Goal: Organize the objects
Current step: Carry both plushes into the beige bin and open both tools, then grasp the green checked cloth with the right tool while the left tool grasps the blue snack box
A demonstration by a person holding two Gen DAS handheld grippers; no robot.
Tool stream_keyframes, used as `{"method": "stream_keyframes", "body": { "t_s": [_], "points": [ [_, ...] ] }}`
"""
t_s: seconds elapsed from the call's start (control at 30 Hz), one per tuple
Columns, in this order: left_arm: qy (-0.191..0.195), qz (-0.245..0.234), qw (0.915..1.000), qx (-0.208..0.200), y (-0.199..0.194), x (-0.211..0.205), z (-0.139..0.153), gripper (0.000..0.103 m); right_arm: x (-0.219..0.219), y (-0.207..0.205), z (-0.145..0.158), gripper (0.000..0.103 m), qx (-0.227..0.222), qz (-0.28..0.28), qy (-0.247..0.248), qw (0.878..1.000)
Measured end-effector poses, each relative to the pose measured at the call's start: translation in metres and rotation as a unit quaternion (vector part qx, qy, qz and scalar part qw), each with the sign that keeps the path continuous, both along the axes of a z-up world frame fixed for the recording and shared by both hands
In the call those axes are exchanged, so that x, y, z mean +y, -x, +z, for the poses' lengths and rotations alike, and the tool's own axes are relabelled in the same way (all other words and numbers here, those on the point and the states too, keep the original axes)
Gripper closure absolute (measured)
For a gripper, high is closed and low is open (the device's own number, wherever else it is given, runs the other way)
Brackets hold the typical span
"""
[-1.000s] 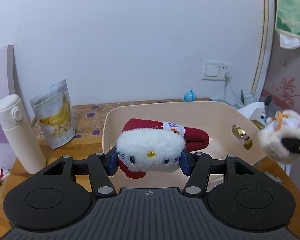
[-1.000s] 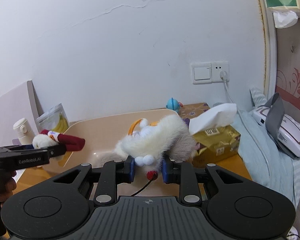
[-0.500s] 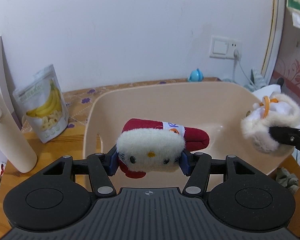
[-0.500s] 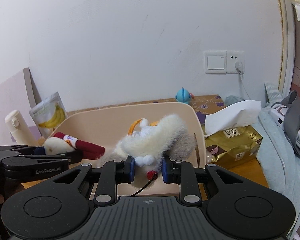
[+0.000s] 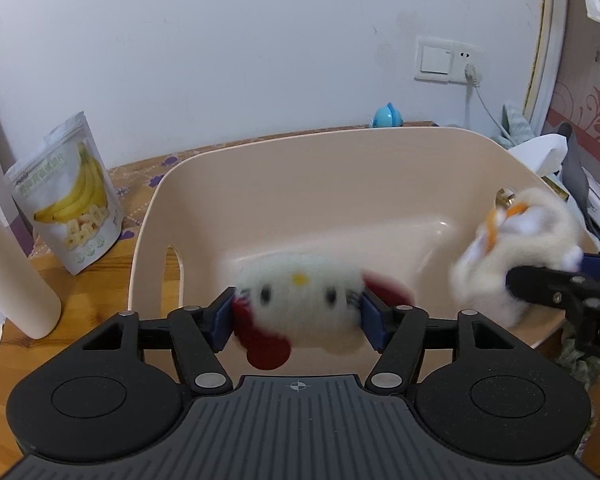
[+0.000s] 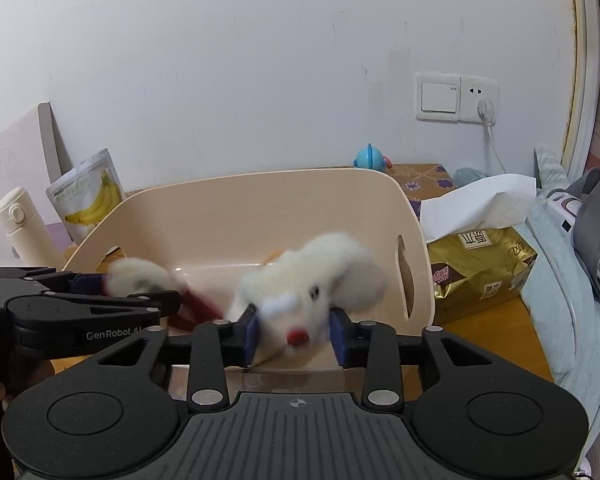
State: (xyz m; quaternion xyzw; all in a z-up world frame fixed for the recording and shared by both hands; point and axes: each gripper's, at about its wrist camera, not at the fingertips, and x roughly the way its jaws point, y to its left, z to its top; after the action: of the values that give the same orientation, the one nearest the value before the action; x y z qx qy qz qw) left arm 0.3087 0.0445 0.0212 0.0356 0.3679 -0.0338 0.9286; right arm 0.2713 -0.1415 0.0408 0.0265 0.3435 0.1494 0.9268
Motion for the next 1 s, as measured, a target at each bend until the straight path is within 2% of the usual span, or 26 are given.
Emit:
{"method": "stream_keyframes", "body": {
  "t_s": [0.37,0.6,0.67,1.0],
  "points": [
    [-0.01,-0.006,0.9984,-0.056,0.032,-0.005,0.025,0.022,-0.023,0.031,0.03,0.028,-0.038,-0.017,-0.017,0.999],
    [-0.005,-0.004,0.9976,-0.069,0.057,-0.006,0.036,0.018,-0.038,0.053,0.035,0.021,-0.038,-0.029,-0.005,0.999],
    [-0.005,-0.004,0.9974,-0.072,0.065,-0.006,0.037,0.017,-0.042,0.061,0.036,0.014,-0.04,-0.031,-0.005,0.999],
    [0.002,0.0,0.9979,-0.064,0.095,-0.003,0.03,0.016,-0.054,0.082,0.025,0.007,-0.025,-0.039,0.007,0.999]
  ]
}}
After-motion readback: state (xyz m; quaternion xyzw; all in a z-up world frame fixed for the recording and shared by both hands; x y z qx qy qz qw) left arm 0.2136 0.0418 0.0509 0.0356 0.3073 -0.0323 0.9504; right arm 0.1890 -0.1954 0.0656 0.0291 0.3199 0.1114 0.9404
